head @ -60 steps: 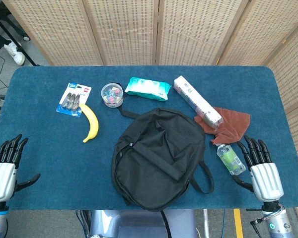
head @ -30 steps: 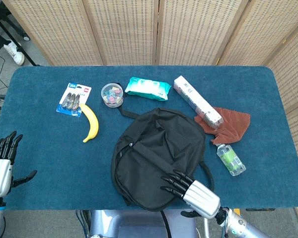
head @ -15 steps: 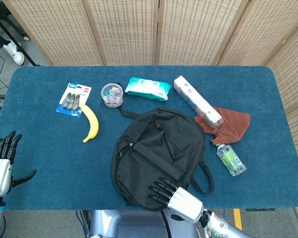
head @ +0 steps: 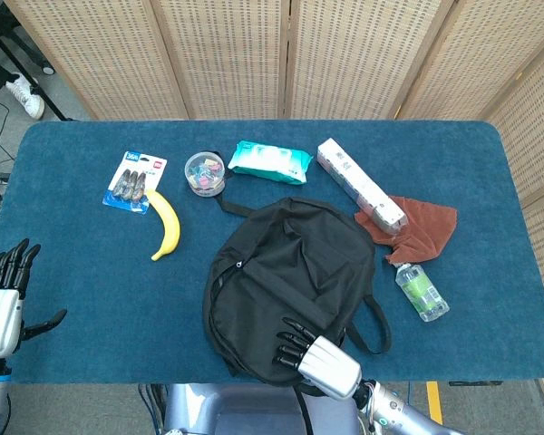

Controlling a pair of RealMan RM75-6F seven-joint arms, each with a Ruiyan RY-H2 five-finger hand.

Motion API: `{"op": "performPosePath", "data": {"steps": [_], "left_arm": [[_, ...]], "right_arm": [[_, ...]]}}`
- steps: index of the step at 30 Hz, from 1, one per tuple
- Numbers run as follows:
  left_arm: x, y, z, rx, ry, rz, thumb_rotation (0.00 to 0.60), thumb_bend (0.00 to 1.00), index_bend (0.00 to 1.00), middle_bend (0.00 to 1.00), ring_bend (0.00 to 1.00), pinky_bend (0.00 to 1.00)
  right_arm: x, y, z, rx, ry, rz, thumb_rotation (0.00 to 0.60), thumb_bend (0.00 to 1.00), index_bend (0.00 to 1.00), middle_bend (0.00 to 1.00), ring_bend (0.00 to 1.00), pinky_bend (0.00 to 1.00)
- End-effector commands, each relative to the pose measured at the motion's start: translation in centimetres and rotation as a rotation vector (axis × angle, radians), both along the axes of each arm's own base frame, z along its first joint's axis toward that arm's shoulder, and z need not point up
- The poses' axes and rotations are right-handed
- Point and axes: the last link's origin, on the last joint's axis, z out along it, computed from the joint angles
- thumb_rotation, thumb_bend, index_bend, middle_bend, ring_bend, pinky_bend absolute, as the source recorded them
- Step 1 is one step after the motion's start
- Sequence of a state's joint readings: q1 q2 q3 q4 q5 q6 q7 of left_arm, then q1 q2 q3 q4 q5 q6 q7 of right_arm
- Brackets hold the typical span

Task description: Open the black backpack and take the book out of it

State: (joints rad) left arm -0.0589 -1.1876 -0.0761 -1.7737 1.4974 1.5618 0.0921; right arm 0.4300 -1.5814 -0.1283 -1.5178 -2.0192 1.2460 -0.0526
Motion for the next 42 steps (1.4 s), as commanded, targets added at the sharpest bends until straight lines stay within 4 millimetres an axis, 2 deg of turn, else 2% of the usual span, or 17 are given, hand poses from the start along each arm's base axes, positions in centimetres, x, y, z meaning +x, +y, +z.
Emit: {"op": "performPosePath", "data": {"steps": [1,8,14,18,22,28,36,42], "left_arm": [[0.0,0.0,0.0,0.000,-0.001,-0.001,0.600,0.13,0.00,0.00,0.00,0.00],[0.0,0.0,0.0,-0.001,0.000,-0.001,0.600,0.13,0.00,0.00,0.00,0.00],[0.0,0.0,0.0,-0.001,-0.002,-0.002,0.600,0.13,0.00,0.00,0.00,0.00],[0.0,0.0,0.0,0.001,-0.003,-0.002,0.600,0.13,0.00,0.00,0.00,0.00],[0.0,-0.1,0.0,-0.002,-0.002,-0.005,0.600,0.13,0.00,0.00,0.00,0.00],[0.2,0.0,-0.3,-0.017,0.004,-0.026,0.600,0.13,0.00,0.00,0.00,0.00],[1.6,0.4,-1.6,-0.121,-0.027,-0.177,0.600,0.15,0.00,0.00,0.00,0.00],[2.8,0.7,-2.7,-0.201,-0.050,-0.298,0.600,0.18,0.00,0.00,0.00,0.00]], "right_arm": [[0.0,-0.2,-0.2,-0.013,-0.005,-0.012,0.600,0.28,0.38,0.42,0.25,0.00],[0.3,-0.3,-0.3,-0.031,-0.029,-0.024,0.600,0.35,0.45,0.49,0.29,0.02],[0.4,-0.2,-0.3,-0.009,-0.054,-0.050,0.600,0.37,0.49,0.52,0.31,0.02],[0.6,-0.4,-0.3,-0.005,-0.073,-0.066,0.600,0.42,0.53,0.55,0.32,0.02],[1.0,-0.8,-0.3,-0.022,-0.108,-0.082,0.600,0.47,0.58,0.59,0.35,0.07],[2.2,-2.7,0.3,-0.039,-0.197,-0.152,0.600,0.53,0.62,0.62,0.38,0.17],[5.1,-5.3,2.2,-0.033,-0.247,-0.244,0.600,0.62,0.62,0.63,0.39,0.18],[6.9,-6.8,3.1,-0.025,-0.258,-0.299,0.600,0.62,0.62,0.63,0.39,0.18]]}}
